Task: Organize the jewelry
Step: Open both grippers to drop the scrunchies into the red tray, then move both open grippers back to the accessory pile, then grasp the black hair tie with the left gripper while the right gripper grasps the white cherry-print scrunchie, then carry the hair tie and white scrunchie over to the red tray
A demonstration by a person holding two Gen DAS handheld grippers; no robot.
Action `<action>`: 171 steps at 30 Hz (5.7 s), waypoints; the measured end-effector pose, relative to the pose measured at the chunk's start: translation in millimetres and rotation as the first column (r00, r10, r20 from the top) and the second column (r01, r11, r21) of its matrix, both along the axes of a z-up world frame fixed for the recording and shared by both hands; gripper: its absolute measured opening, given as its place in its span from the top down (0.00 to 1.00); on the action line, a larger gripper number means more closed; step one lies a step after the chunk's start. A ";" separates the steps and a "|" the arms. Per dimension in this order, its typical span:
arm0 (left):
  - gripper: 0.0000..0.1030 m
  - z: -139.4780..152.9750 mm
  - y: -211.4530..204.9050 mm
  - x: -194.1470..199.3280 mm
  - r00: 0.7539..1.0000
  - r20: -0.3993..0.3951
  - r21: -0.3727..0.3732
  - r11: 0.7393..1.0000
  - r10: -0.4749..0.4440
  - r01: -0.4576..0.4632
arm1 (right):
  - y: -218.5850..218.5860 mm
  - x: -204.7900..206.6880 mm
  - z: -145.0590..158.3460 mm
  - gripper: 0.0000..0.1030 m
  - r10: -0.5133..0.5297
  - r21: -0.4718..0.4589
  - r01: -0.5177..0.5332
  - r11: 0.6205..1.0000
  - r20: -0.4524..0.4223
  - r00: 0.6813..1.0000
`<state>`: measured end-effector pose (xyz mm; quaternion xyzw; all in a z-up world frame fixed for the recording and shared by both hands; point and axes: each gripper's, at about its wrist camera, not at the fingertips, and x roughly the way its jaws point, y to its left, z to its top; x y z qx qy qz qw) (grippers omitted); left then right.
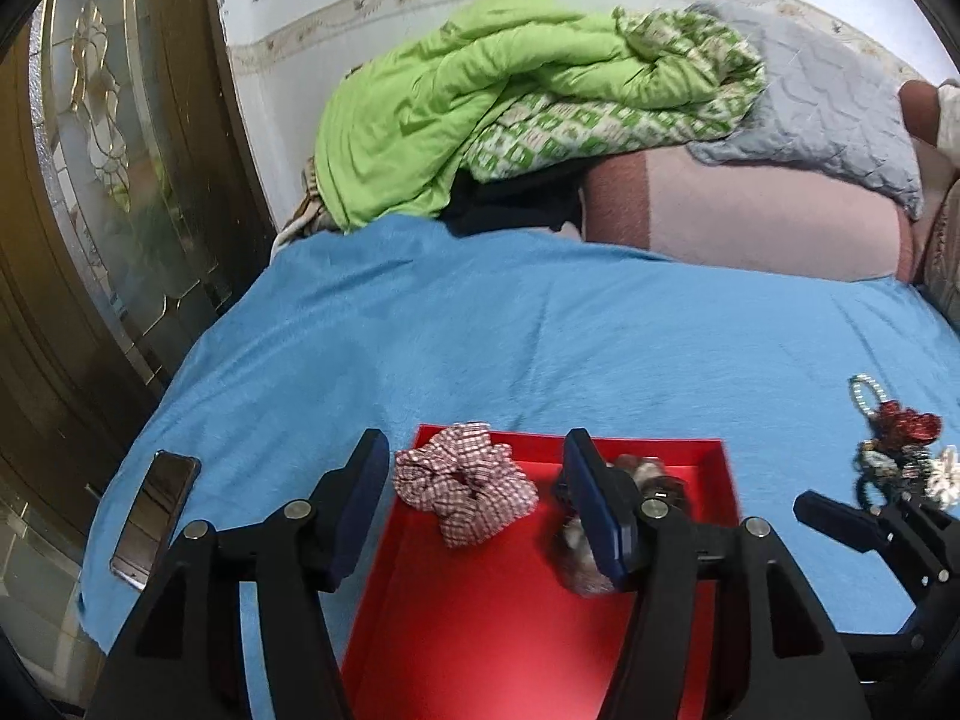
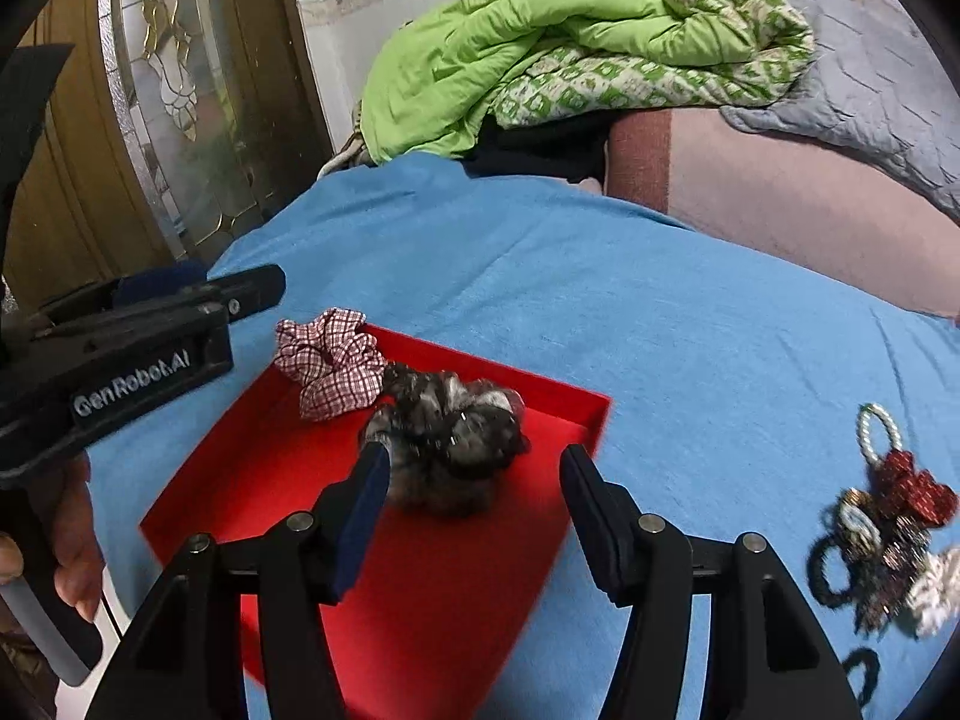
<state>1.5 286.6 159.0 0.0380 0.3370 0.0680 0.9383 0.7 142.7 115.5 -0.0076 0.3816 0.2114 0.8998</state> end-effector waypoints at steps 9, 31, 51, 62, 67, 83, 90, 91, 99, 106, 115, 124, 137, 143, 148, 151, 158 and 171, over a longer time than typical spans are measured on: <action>0.39 17.1 -65.9 -27.9 0.996 0.029 -0.027 0.996 -0.085 0.086 | -59.1 -59.1 18.0 0.38 -0.060 -0.035 0.062 0.997 0.050 0.997; 0.39 -23.9 -226.7 -78.2 0.959 -0.054 -0.058 0.960 -0.277 0.274 | -282.3 -151.4 -13.4 0.36 -0.422 0.025 0.422 0.906 -0.013 0.907; 0.49 -121.5 -321.1 -29.3 0.852 -0.271 -0.229 0.890 -0.448 0.395 | -337.7 -85.8 -46.3 0.36 -0.486 0.029 0.487 0.873 -0.044 0.873; 0.60 -142.3 -336.5 -18.9 0.835 -0.292 -0.233 0.881 -0.467 0.411 | -345.2 -44.9 -72.2 0.36 -0.493 0.037 0.499 0.866 -0.100 0.864; 0.68 -145.2 -340.0 -20.4 0.848 -0.281 -0.203 0.891 -0.450 0.406 | -344.8 -37.8 -79.6 0.36 -0.489 0.039 0.496 0.867 -0.113 0.865; 0.92 -124.2 -335.9 -35.5 0.858 -0.281 -0.208 0.900 -0.430 0.382 | -339.0 -37.1 -81.1 0.83 -0.464 0.029 0.471 0.882 -0.123 0.877; 0.92 -100.5 -320.8 -55.1 0.870 -0.246 -0.228 0.898 -0.428 0.377 | -335.3 -61.9 -65.2 0.83 -0.458 0.043 0.464 0.885 -0.111 0.882; 0.92 -97.7 -319.0 -57.8 0.872 -0.242 -0.231 0.898 -0.426 0.375 | -334.8 -65.2 -62.8 0.83 -0.458 0.045 0.464 0.885 -0.108 0.883; 0.92 -77.7 -299.2 -79.9 0.891 -0.211 -0.247 0.904 -0.401 0.349 | -324.6 -98.8 -44.5 0.83 -0.446 0.067 0.453 0.889 -0.092 0.890; 0.92 -56.9 -269.5 -98.2 0.919 -0.170 -0.247 0.918 -0.357 0.311 | -299.0 -126.8 -19.6 0.83 -0.402 0.088 0.406 0.910 -0.060 0.914; 0.92 -35.3 -212.2 -121.4 0.961 -0.104 -0.215 0.949 -0.255 0.228 | -240.6 -145.8 15.8 0.83 -0.295 0.086 0.294 0.952 0.003 0.955; 0.92 -28.7 -141.9 -129.8 0.987 -0.078 -0.172 0.977 -0.142 0.128 | -181.8 -152.3 31.6 0.83 -0.178 0.053 0.176 0.983 0.027 0.984; 0.92 -20.5 -25.4 -88.6 0.998 -0.059 -0.119 0.993 0.013 -0.020 | -79.8 -115.1 44.2 0.83 0.006 0.043 -0.007 0.999 0.011 1.000; 0.92 -38.7 9.2 -53.9 0.993 -0.107 -0.088 0.994 0.051 -0.061 | -32.1 -86.3 27.0 0.83 0.055 0.042 -0.054 0.998 -0.032 0.998; 0.92 -62.0 28.1 -28.0 0.986 -0.155 -0.060 0.995 0.066 -0.076 | 0.7 -61.9 2.5 0.83 0.075 0.060 -0.069 0.996 -0.096 0.993; 0.92 -74.1 38.7 -13.6 0.981 -0.179 -0.067 0.994 0.075 -0.088 | 19.6 -50.7 -10.2 0.83 0.085 0.065 -0.078 0.995 -0.123 0.989; 0.92 -93.5 51.6 4.0 0.974 -0.209 -0.102 0.989 0.085 -0.108 | 44.1 -31.9 -35.8 0.83 0.093 0.044 -0.087 0.995 -0.163 0.982; 0.76 -92.6 60.0 4.3 0.977 -0.195 -0.163 0.980 0.085 -0.117 | 56.5 -18.2 -54.9 0.77 0.088 0.021 -0.085 0.996 -0.177 0.980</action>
